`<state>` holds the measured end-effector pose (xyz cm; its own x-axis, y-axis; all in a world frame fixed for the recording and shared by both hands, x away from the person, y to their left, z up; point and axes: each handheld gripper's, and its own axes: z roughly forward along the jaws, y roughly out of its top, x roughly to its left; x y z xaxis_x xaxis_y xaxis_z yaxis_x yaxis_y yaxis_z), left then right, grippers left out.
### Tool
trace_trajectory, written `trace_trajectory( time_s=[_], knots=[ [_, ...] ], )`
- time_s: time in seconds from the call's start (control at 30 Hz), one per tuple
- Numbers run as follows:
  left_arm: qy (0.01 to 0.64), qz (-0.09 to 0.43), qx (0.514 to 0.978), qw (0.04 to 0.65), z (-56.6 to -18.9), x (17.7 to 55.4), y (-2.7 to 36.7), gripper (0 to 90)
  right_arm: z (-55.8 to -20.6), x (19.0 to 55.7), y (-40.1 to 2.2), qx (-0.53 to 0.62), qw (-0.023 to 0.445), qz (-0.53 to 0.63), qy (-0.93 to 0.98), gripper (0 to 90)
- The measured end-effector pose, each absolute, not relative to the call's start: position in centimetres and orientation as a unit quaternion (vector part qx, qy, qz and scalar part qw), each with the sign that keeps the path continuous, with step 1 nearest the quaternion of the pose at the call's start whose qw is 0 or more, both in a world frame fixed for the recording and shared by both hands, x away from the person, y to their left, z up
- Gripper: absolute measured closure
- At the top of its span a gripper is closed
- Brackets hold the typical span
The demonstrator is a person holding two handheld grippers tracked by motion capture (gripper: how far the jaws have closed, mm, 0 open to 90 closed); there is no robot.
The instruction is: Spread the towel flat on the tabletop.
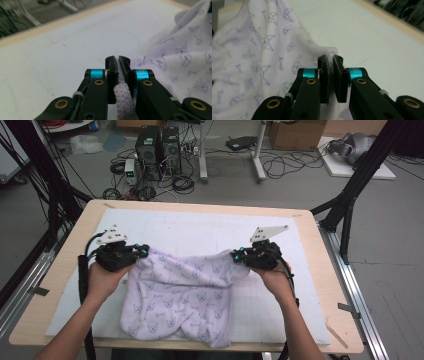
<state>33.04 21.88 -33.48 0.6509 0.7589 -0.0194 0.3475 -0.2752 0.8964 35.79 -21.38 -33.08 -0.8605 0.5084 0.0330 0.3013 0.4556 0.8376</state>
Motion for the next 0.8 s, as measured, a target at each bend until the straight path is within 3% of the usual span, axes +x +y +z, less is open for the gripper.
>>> trace_trajectory(
  time_s=[0.07, 0.2, 0.37, 0.5, 0.57, 0.6, 0.8],
  knots=[
    [0.357, 0.21, 0.774, 0.478, -33.5, 32.6, 22.3, 85.4, -32.0, 35.2, -21.6, 0.231, 0.12, 0.478, 0.839, 85.0],
    [0.356, 0.179, 0.8, 0.448, -36.6, 31.0, 22.4, 85.2, -33.9, 33.5, -21.3, 0.221, 0.106, 0.448, 0.86, 85.1],
    [0.342, 0.134, 0.837, 0.405, -41.6, 27.3, 22.3, 85.1, -41.2, 29.8, -21.4, 0.232, 0.039, 0.415, 0.879, 85.1],
    [0.33, 0.11, 0.846, 0.404, -42.5, 26.3, 22.8, 82.3, -43.7, 28.0, -21.7, 0.235, 0.014, 0.41, 0.881, 85.0],
    [0.327, 0.112, 0.846, 0.405, -42.1, 26.2, 23.0, 71.2, -43.9, 27.4, -22.0, 0.23, 0.005, 0.423, 0.876, 83.5],
    [0.325, 0.111, 0.845, 0.409, -41.7, 26.4, 23.1, 61.5, -42.9, 27.3, -22.3, 0.226, 0.005, 0.433, 0.873, 78.9],
    [0.319, 0.114, 0.831, 0.441, -39.4, 28.9, 22.2, 53.6, -40.4, 28.8, -22.7, 0.226, 0.039, 0.443, 0.867, 68.8]
  ],
)
